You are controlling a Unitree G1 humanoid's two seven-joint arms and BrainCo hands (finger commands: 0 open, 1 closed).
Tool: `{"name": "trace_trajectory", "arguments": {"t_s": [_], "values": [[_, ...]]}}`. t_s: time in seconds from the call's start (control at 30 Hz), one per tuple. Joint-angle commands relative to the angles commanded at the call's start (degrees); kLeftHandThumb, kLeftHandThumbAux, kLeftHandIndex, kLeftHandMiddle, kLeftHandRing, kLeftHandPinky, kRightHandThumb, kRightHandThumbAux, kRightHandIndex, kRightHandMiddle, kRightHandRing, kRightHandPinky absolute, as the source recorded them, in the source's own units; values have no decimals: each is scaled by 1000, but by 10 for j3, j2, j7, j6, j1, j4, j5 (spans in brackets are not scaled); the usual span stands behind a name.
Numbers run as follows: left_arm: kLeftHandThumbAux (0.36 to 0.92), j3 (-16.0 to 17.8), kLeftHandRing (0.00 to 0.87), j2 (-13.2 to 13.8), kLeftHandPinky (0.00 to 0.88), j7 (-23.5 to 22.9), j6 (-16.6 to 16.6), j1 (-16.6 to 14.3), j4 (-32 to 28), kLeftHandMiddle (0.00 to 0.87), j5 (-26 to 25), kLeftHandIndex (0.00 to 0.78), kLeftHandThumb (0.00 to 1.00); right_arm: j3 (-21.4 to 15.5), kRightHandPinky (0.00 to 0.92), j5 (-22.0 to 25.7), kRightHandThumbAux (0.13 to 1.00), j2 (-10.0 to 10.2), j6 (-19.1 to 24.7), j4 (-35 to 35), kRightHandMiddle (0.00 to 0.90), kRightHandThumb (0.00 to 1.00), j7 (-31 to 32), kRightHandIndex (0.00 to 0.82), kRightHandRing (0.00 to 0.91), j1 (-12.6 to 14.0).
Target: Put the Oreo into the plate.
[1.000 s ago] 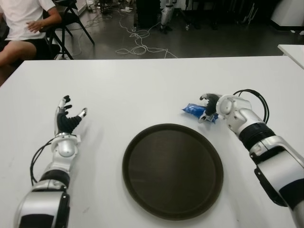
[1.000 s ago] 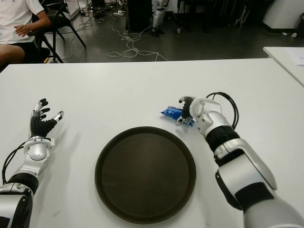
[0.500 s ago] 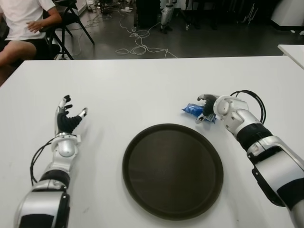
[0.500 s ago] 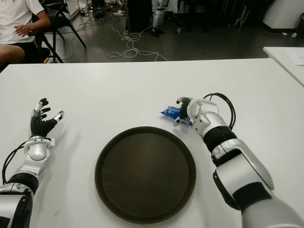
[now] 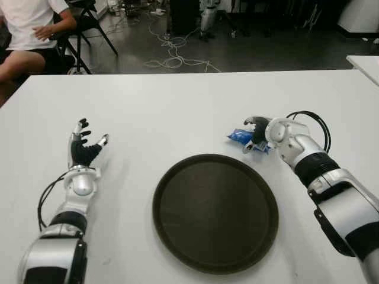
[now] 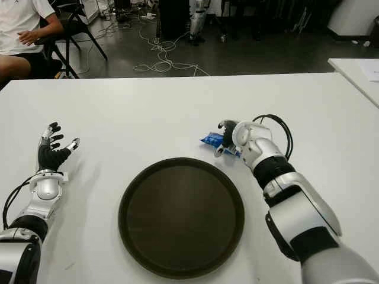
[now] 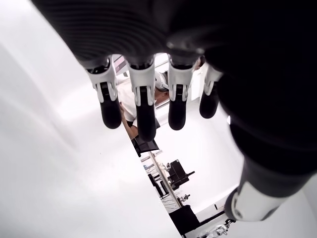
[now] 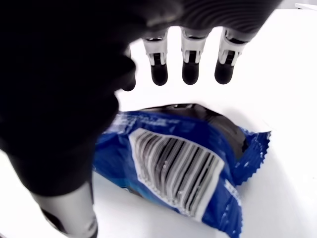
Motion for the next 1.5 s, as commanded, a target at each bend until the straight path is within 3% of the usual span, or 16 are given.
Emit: {"name": "trace_trajectory", "arguments": {"t_s": [0.43, 1.07, 1.5], "values": [[714, -3, 145, 3, 130, -1, 2, 0, -1, 145, 3, 94, 128, 5, 0, 0, 825, 9, -16, 40, 49, 0, 10, 41, 9, -14], [702, -6, 182, 5, 208, -3, 3, 2, -4, 161, 7, 102, 149, -2, 0, 8, 813, 19, -54, 117, 56, 0, -12, 45, 12, -27], [713, -6, 180, 5, 181, -4, -2, 3, -5, 166, 5, 107, 162, -4, 0, 13, 816, 21, -63, 132, 53, 0, -5, 41, 13, -28]]}}
